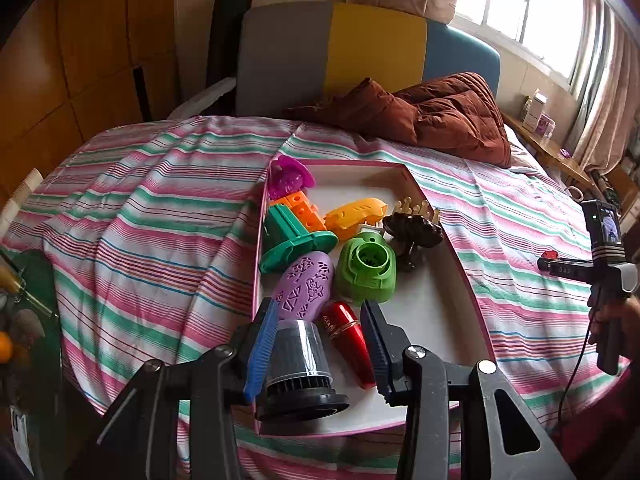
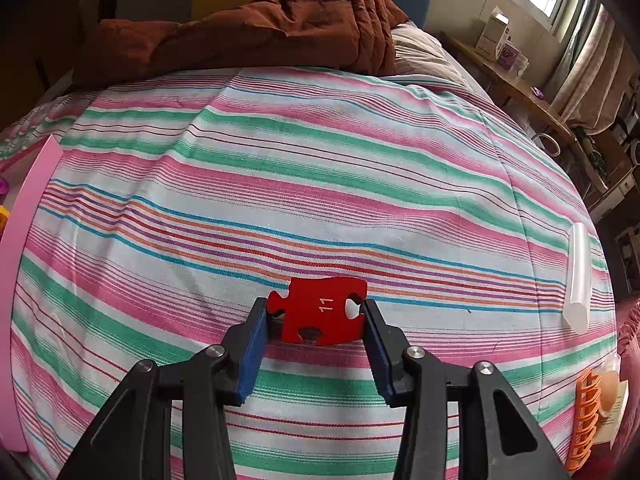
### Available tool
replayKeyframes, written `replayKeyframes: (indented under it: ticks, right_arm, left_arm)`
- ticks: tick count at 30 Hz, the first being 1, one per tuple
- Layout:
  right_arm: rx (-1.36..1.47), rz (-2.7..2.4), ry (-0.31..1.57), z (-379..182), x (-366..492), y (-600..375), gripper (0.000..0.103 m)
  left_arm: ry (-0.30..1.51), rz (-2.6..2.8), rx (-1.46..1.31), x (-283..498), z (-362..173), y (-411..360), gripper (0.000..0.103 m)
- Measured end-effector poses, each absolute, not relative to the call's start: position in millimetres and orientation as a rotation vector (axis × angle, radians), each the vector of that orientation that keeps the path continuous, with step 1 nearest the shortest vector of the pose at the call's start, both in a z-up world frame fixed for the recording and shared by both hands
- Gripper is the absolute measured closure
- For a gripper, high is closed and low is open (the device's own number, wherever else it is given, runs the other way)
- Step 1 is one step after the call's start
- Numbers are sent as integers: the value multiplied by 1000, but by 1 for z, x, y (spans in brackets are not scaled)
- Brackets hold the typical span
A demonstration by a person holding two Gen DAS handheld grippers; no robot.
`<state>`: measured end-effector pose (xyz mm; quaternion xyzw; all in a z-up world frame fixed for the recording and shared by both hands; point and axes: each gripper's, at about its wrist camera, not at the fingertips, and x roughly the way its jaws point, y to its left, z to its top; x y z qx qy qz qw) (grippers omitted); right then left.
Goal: Organize rigid objects
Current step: 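Carry the red cylinder into the tray and open the left gripper, then carry the red puzzle piece into the tray and open the right gripper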
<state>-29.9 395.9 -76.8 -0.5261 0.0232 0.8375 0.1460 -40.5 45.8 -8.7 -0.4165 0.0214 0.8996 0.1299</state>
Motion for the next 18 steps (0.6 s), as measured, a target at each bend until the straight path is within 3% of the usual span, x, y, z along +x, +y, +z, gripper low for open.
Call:
replayKeyframes:
  ticks: [4, 18]
  right_arm:
    - [-1537, 2442, 93, -77, -29, 390, 57]
    - [-1681, 2526, 54, -68, -22, 345, 57]
  left_arm:
    - [45, 2623, -1196, -37, -6, 43, 51]
    - [23, 2636, -1199, -34, -9, 30, 50]
